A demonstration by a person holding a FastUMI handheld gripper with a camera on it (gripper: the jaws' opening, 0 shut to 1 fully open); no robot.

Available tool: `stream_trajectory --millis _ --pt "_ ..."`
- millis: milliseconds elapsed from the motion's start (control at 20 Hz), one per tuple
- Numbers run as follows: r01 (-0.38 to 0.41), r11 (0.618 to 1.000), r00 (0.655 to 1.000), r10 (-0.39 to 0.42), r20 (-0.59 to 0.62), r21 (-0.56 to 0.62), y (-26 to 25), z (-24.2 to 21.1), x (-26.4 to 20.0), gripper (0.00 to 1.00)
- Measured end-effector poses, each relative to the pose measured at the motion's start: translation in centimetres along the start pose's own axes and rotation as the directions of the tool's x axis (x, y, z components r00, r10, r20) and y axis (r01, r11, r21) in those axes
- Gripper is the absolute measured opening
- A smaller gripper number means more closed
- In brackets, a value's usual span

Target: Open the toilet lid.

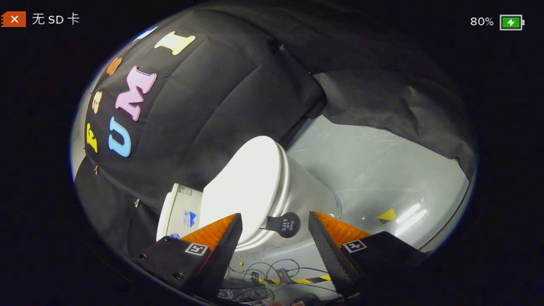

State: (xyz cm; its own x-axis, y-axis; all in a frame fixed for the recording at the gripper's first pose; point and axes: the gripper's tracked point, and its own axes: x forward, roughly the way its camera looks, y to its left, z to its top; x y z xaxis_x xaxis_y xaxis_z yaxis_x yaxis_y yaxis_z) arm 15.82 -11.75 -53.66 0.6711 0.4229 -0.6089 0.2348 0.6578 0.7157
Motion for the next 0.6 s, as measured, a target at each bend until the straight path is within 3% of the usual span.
stream_trajectory --millis 200,350,400,600 --pt "0.03 0.997 0.998 -0.027 -0.049 0.064 -2.0 -1.8 2.3 0.97" --pt "0.007 0.989 0.998 0.002 -0.057 0.15 -2.1 -2.5 3.6 0.95" --pt "-0.003 0.983 0.999 0.013 -0.05 0.184 -1.9 -2.4 3.8 0.87" --pt "-0.014 0.966 0.999 0.022 -0.027 0.26 -1.3 -2.9 4.6 0.28"
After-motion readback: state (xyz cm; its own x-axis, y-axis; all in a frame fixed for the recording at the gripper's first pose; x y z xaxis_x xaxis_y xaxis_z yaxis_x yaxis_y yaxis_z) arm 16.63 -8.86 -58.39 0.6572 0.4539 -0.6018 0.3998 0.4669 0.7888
